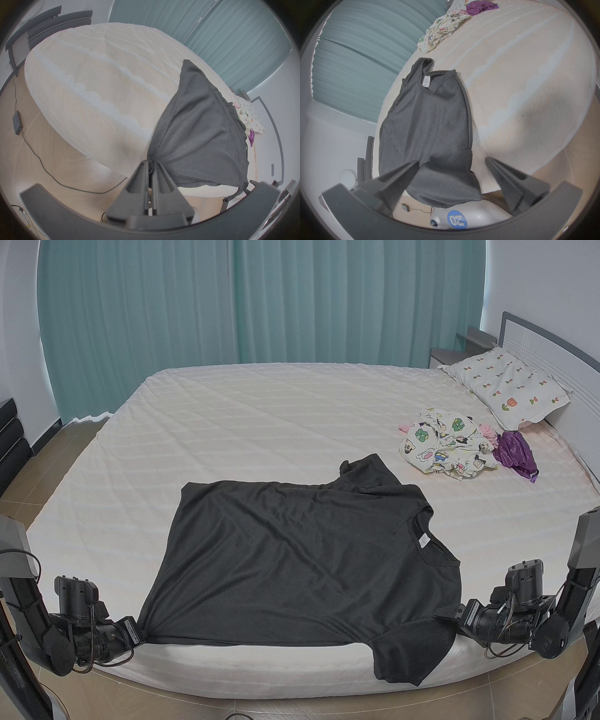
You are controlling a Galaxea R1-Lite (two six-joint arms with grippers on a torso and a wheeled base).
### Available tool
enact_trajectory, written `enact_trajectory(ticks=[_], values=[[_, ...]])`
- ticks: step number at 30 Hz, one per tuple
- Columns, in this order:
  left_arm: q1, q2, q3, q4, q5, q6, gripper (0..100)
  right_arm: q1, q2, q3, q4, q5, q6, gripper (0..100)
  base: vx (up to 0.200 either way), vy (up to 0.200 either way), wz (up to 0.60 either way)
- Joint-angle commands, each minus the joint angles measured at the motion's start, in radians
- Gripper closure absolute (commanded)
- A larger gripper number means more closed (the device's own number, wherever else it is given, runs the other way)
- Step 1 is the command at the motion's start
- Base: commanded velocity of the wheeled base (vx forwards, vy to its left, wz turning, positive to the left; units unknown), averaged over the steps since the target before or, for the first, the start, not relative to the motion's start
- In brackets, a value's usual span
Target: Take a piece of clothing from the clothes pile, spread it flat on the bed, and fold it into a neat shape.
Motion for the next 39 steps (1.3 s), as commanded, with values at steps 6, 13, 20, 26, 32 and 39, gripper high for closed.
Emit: enact_trajectory(ticks=[6,13,20,26,32,39], values=[[0.0,0.01,-0.003,-0.008,-0.001,-0.001,100,-0.082,-0.023,-0.002,-0.007,-0.006,-0.005,100,0.0,0.0,0.0],[0.0,0.021,-0.002,-0.008,-0.03,-0.002,100,-0.122,-0.081,0.007,0.007,0.006,-0.019,100,0.0,0.0,0.0],[0.0,0.021,0.009,-0.008,-0.07,-0.002,100,-0.123,-0.084,0.039,0.012,0.011,-0.102,100,0.0,0.0,0.0],[0.0,0.016,0.017,0.0,-0.071,0.004,100,-0.126,-0.079,0.107,0.012,0.012,-0.177,100,0.0,0.0,0.0],[0.0,0.013,0.053,0.0,-0.068,0.091,100,-0.133,-0.087,0.156,0.012,0.012,-0.217,100,0.0,0.0,0.0],[-0.002,0.024,0.064,0.002,-0.068,0.102,100,-0.142,-0.081,0.164,0.013,0.012,-0.22,100,0.0,0.0,0.0]])
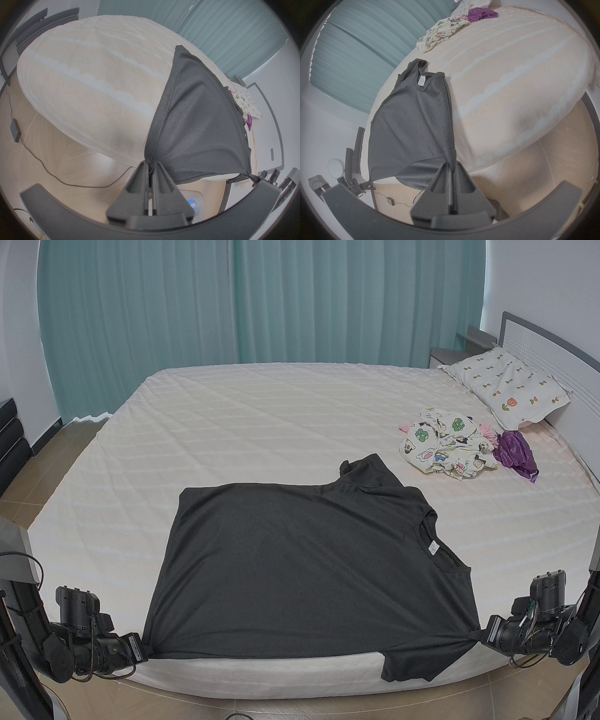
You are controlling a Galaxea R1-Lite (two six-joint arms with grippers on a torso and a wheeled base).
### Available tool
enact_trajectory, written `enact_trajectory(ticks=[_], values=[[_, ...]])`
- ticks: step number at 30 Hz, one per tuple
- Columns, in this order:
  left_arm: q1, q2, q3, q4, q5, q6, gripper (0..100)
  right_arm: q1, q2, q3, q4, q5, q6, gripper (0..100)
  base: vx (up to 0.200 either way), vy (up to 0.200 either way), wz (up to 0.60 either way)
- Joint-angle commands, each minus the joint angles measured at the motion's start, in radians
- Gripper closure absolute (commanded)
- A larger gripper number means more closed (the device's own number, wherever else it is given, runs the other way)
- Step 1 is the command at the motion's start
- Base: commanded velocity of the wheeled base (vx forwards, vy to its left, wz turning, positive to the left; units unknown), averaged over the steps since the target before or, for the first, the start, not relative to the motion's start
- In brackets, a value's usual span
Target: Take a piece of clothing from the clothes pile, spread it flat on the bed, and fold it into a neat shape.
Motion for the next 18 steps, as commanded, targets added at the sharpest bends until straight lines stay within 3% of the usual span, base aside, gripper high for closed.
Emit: enact_trajectory(ticks=[1,3,4,12,18], values=[[0.001,0.007,0.006,0.001,0.001,0.002,100,-0.002,0.002,0.015,0.001,0.0,0.0,100,0.0,0.0,0.0],[0.001,0.008,0.004,-0.001,0.001,0.002,100,0.003,0.012,0.01,-0.001,0.0,0.0,100,0.0,0.0,0.0],[0.001,0.008,0.003,-0.001,-0.001,0.002,0,0.004,0.016,0.007,-0.001,0.0,0.0,0,0.0,0.0,0.0],[0.003,-0.004,-0.01,-0.012,-0.001,-0.01,0,-0.005,-0.005,-0.007,-0.022,0.0,0.014,0,0.0,0.0,0.0],[0.021,-0.079,-0.059,-0.018,-0.002,-0.05,0,-0.066,-0.082,-0.057,-0.014,0.0,0.03,0,0.0,0.0,0.0]])
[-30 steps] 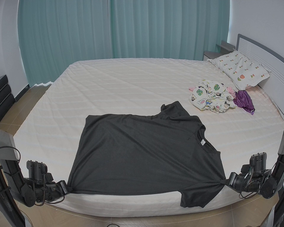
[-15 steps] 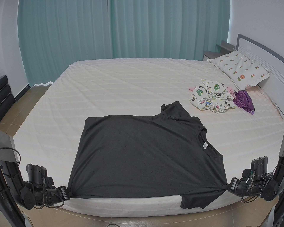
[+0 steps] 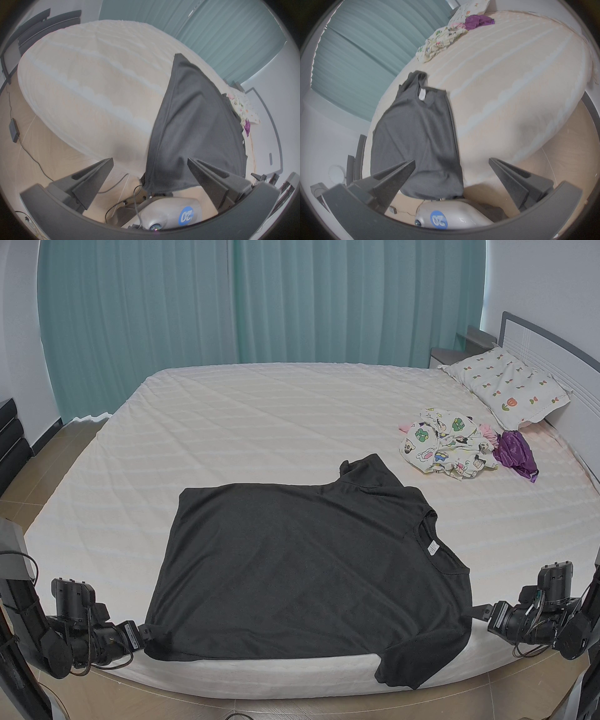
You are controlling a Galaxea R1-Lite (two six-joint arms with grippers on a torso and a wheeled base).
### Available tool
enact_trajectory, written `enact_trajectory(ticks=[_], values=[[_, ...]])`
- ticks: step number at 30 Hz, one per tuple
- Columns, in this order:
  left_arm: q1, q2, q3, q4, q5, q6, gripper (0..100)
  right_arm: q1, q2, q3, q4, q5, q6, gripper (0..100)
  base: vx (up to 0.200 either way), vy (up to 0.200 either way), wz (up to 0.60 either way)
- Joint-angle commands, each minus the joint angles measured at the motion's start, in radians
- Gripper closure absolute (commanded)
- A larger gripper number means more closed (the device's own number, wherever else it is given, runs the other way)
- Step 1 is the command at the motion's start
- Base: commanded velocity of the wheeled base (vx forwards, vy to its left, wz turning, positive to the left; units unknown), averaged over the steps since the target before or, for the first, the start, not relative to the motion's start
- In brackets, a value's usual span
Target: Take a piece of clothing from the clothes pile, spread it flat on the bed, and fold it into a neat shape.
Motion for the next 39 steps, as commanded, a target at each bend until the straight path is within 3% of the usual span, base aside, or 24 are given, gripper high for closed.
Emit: enact_trajectory(ticks=[1,14,32,39], values=[[0.01,-0.083,-0.061,0.003,0.002,-0.073,0,-0.026,-0.084,-0.052,0.008,0.001,0.027,0,0.0,0.0,0.0],[0.029,-0.121,-0.111,0.006,0.004,-0.105,0,0.036,-0.11,-0.158,0.011,-0.005,0.04,0,0.0,0.0,0.0],[0.029,-0.121,-0.118,0.006,0.002,-0.111,0,0.099,-0.047,-0.287,0.012,-0.019,0.04,0,0.2,0.0,0.0],[0.026,-0.128,-0.115,0.0,0.01,-0.11,0,0.099,-0.02,-0.336,0.034,-0.036,0.04,0,0.0,0.0,0.0]])
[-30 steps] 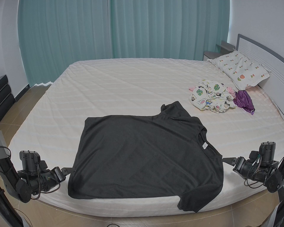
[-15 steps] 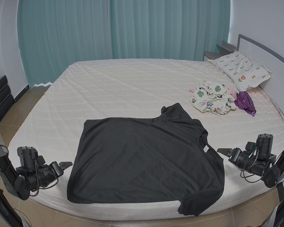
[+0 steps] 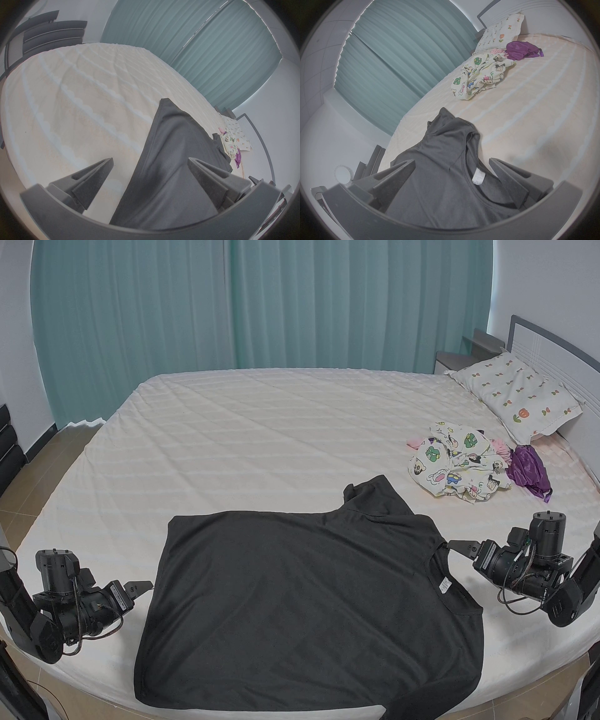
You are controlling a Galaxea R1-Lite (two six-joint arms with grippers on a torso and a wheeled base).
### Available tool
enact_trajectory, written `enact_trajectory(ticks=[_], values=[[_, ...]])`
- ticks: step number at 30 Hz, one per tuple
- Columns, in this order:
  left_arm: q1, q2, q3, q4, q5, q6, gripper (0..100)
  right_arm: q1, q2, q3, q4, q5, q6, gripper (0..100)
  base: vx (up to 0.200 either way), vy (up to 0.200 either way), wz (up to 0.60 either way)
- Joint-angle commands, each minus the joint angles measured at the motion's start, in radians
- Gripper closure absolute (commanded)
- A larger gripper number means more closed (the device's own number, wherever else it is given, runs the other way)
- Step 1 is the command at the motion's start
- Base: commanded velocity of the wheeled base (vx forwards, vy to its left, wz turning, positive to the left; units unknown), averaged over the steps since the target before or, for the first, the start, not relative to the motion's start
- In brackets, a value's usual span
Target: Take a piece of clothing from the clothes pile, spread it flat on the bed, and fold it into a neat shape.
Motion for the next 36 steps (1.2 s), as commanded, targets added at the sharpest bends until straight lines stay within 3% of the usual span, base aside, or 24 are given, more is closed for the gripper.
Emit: enact_trajectory(ticks=[1,5,14,25,31,36], values=[[-0.002,-0.004,0.001,-0.002,0.004,-0.001,0,0.002,0.021,-0.034,0.028,0.0,0.0,0,0.0,0.0,0.0],[0.0,-0.007,0.002,-0.003,-0.001,-0.028,0,0.002,0.023,-0.071,0.053,0.0,0.002,0,0.0,0.0,0.0],[0.001,-0.009,0.004,-0.005,-0.005,-0.033,0,0.007,0.063,-0.188,0.128,-0.004,0.015,0,0.0,0.2,0.0],[0.0,0.001,0.01,-0.003,-0.007,-0.036,0,0.001,0.247,-0.434,0.149,-0.041,0.014,0,0.0,0.0,0.0],[-0.003,-0.006,-0.002,-0.005,-0.01,-0.114,0,-0.027,0.331,-0.654,0.297,-0.041,0.015,0,0.0,0.0,0.0],[-0.006,-0.003,-0.004,-0.005,-0.01,-0.125,0,-0.015,0.394,-0.737,0.318,-0.041,0.015,0,0.0,0.0,0.0]])
